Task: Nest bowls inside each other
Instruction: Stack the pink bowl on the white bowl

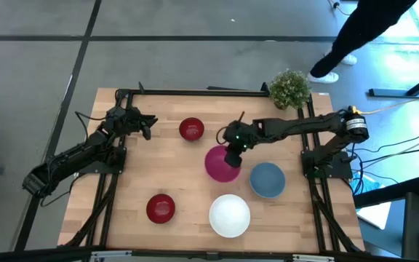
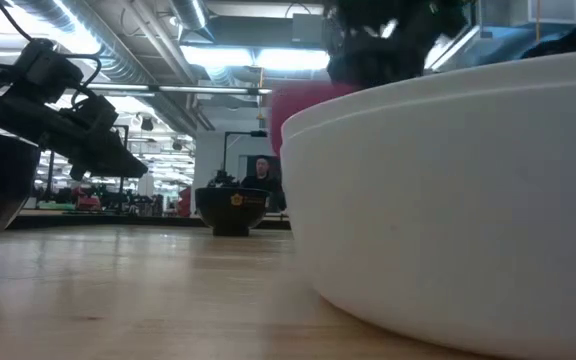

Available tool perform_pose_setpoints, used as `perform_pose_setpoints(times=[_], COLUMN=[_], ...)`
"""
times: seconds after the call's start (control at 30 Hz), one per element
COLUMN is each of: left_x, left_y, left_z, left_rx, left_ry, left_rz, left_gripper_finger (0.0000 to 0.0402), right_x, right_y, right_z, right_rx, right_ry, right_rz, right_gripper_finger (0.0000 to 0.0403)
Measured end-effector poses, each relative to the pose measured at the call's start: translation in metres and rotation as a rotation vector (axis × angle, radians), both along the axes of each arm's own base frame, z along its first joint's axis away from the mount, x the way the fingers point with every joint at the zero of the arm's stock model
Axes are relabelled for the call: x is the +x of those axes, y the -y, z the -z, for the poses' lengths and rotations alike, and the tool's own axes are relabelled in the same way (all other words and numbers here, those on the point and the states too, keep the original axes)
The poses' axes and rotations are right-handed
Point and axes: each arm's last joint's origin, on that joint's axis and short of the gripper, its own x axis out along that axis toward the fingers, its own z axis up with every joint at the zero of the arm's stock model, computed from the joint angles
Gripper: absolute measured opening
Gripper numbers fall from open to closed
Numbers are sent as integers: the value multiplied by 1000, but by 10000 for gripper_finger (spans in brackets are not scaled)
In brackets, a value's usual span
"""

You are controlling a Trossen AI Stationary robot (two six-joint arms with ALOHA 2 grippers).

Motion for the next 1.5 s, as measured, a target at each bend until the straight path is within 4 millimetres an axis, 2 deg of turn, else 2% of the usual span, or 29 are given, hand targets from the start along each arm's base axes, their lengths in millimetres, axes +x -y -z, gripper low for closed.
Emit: perform_pose_setpoints(times=[0.1, 0.23, 0.43, 0.87, 1.03, 1.3, 1.5], left_x=[0, 0, 0, 0, 0, 1, 1], left_y=[0, 0, 0, 2, 3, 3, 3], left_z=[0, 0, 0, 3, 3, 3, 3], left_rx=[-1, -3, -3, -42, -46, -49, -51], left_ry=[0, -2, -2, 0, 2, 7, 7], left_rz=[0, 0, 0, 57, 68, 82, 85], left_gripper_finger=[99, 99, 99, 99, 99, 99, 99], right_x=[5, 5, 4, -8, -2, 9, 3], right_y=[-1, -16, -49, -122, -144, -166, -175], right_z=[-30, -59, -74, -71, -51, -11, -3], right_rx=[-23, -18, 40, 100, 121, 140, 119], right_ry=[6, -10, 4, -8, -68, -187, -258], right_rz=[-34, -84, -130, -89, -75, -87, -65], right_gripper_finger=[10, 10, 10, 10, 10, 10, 10])
